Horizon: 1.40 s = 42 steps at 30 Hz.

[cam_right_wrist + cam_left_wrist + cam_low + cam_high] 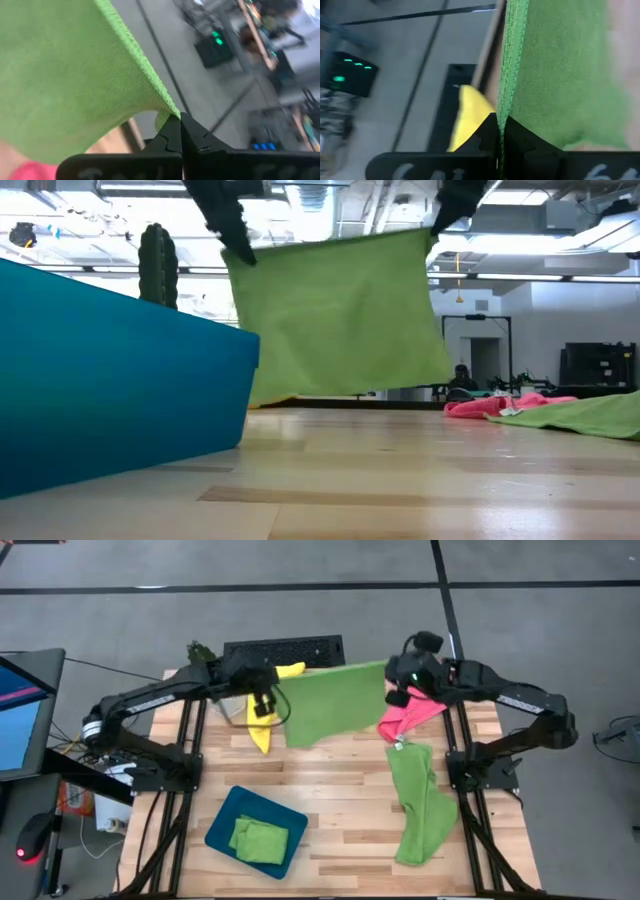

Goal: Fold microfiber towels
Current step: Fold the top green microfiber

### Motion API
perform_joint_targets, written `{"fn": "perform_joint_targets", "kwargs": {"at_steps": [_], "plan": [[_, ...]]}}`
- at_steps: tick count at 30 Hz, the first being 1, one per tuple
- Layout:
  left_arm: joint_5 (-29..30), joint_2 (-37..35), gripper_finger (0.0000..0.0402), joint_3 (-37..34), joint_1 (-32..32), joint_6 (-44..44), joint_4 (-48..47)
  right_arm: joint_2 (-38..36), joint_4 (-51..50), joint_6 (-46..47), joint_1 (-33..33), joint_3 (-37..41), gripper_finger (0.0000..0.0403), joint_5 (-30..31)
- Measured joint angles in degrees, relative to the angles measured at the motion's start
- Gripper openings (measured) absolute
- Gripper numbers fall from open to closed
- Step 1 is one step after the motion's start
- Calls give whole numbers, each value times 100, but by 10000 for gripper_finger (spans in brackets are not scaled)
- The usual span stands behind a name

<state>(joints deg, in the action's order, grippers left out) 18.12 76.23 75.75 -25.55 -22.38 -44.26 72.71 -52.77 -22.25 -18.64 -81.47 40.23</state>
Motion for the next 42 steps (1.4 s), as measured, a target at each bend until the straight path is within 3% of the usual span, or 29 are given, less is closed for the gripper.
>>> {"fn": "perform_joint_targets", "kwargs": {"at_steps": [6,10,12,15,21,29,35,39,42], "plan": [[314,531,0,359,-703,-1091,937,479,1183,-599,-1084,2,8,44],[906,651,0,607,-729,-1429,774,622,1236,-534,-1206,0,7,-46],[824,621,0,619,-641,-1305,522,624,897,-367,-1121,0,7,-125],[238,543,0,621,-500,-720,-157,592,188,133,-934,0,7,-490],[-818,538,0,277,127,445,-1462,583,-907,1566,-109,433,6,-1469],[-861,536,0,-703,1589,1508,-1426,590,-1037,3160,1649,1750,8,-1591],[-829,536,0,-1080,2720,2332,-985,588,-1129,4513,2889,2070,8,-1874],[-663,536,0,-1128,3204,2300,-941,693,-1081,4595,3427,2079,8,-1833],[-215,536,0,-1128,3231,2259,-928,721,-1089,4484,3360,2076,8,-1692]]}}
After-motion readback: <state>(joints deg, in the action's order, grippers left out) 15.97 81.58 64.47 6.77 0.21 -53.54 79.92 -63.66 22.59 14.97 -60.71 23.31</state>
